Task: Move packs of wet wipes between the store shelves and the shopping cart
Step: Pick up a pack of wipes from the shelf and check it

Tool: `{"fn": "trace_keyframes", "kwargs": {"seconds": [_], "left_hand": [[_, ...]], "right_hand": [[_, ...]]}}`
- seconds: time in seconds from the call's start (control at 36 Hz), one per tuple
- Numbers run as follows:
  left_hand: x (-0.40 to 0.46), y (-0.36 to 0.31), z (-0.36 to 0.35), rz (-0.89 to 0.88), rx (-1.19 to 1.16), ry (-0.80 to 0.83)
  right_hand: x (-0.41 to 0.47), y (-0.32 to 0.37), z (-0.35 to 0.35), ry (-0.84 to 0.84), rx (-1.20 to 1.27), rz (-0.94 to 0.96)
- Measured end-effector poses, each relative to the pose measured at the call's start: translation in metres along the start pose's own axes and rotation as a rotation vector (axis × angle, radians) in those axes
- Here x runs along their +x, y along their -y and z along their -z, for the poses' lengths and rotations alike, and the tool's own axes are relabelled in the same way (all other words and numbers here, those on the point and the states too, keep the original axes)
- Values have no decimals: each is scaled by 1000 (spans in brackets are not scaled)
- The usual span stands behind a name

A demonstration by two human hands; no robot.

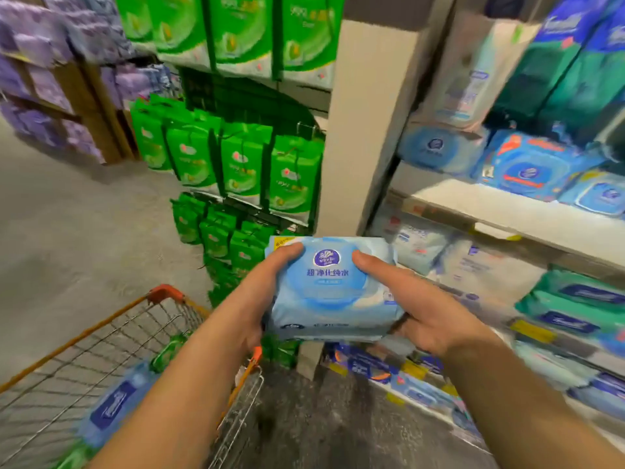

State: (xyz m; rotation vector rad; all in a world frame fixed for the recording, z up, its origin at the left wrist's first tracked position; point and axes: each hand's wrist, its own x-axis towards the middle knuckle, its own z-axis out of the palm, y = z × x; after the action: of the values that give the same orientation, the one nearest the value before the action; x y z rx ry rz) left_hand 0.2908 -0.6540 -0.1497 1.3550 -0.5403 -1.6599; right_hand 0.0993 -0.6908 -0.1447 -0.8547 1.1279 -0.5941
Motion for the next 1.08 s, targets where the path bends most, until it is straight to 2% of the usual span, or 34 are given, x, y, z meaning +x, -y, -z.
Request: {"fn": "trace_keyframes", "kwargs": {"seconds": [0.28, 0.5, 0.61, 0.78, 0.97, 1.08], "left_hand": [[41, -2, -157, 28, 138, 103], [53, -23, -241, -32, 199, 194], [63, -35, -250, -69, 349, 285], [92, -64, -250, -218, 527, 264], [129, -86, -250, -369, 485, 538], [151, -85, -251, -409, 518, 537]], "right_hand": [[-31, 40, 152, -114, 65, 78], [-48, 72, 218, -192, 93, 196], [-42, 90, 236, -268, 105, 247], [-28, 111, 250, -230, 82, 342], [-13, 125, 247, -221, 113, 514], [-3, 126, 254, -289, 97, 573]]}}
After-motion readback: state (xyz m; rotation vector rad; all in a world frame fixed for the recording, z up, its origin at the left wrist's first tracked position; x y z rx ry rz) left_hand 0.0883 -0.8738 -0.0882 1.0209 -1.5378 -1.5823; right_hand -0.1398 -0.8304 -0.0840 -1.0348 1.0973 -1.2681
